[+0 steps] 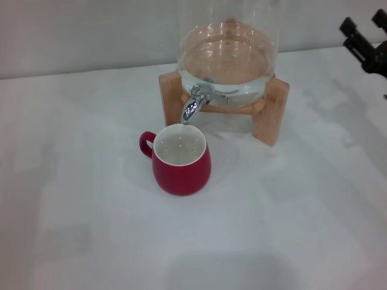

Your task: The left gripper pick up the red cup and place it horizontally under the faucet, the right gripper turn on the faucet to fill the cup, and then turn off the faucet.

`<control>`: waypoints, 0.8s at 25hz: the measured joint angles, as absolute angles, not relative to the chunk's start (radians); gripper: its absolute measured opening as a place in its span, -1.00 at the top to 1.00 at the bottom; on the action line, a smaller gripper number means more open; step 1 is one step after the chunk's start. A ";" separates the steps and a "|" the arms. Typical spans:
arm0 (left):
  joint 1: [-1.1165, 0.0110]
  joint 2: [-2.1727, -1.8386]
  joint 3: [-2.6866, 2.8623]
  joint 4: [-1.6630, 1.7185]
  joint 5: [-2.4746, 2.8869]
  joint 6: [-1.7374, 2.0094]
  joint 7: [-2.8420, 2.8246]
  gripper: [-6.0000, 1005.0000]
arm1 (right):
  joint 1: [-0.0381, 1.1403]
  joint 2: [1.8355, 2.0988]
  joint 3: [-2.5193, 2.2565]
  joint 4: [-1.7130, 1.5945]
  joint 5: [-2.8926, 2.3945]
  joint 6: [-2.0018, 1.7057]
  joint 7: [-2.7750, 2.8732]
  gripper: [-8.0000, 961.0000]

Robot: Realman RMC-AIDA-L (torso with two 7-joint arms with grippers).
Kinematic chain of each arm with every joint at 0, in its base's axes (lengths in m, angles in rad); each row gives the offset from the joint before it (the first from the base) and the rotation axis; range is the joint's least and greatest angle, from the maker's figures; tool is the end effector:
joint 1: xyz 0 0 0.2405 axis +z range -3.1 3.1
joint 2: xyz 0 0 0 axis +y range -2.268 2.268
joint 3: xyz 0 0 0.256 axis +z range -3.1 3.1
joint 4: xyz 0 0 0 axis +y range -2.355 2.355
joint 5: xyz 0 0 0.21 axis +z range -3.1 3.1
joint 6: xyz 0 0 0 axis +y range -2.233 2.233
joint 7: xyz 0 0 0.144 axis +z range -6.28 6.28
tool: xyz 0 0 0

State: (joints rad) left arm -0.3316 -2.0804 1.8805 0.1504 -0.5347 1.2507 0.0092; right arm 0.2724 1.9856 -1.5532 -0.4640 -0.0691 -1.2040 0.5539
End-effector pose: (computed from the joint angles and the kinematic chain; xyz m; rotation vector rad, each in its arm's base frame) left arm -0.3592 0.3018 0.0179 -1.4563 -0.4061 -0.5432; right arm 0.3132 0.3337 0.0625 -1.6067 0.4626 1.0205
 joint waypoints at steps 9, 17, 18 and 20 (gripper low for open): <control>-0.331 -2.083 1.881 0.152 -0.610 1.250 0.005 -0.75 | 0.273 2.007 -1.432 -0.438 -0.053 -1.192 0.458 -0.65; -0.330 -2.084 1.881 0.161 -0.673 1.263 0.003 -0.75 | 0.283 2.010 -1.392 -0.390 0.021 -1.190 0.347 -0.65; -0.329 -2.085 1.881 0.161 -0.682 1.267 0.002 -0.75 | 0.283 2.010 -1.392 -0.385 0.038 -1.190 0.332 -0.65; -0.328 -2.085 1.881 0.161 -0.693 1.273 0.002 -0.75 | 0.283 2.010 -1.392 -0.377 0.056 -1.191 0.319 -0.65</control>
State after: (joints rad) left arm -0.3279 -2.0847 1.8806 0.1610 -0.6929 1.2729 0.0018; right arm 0.2835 2.0096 -1.3922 -0.3767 0.0561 -1.1909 0.3189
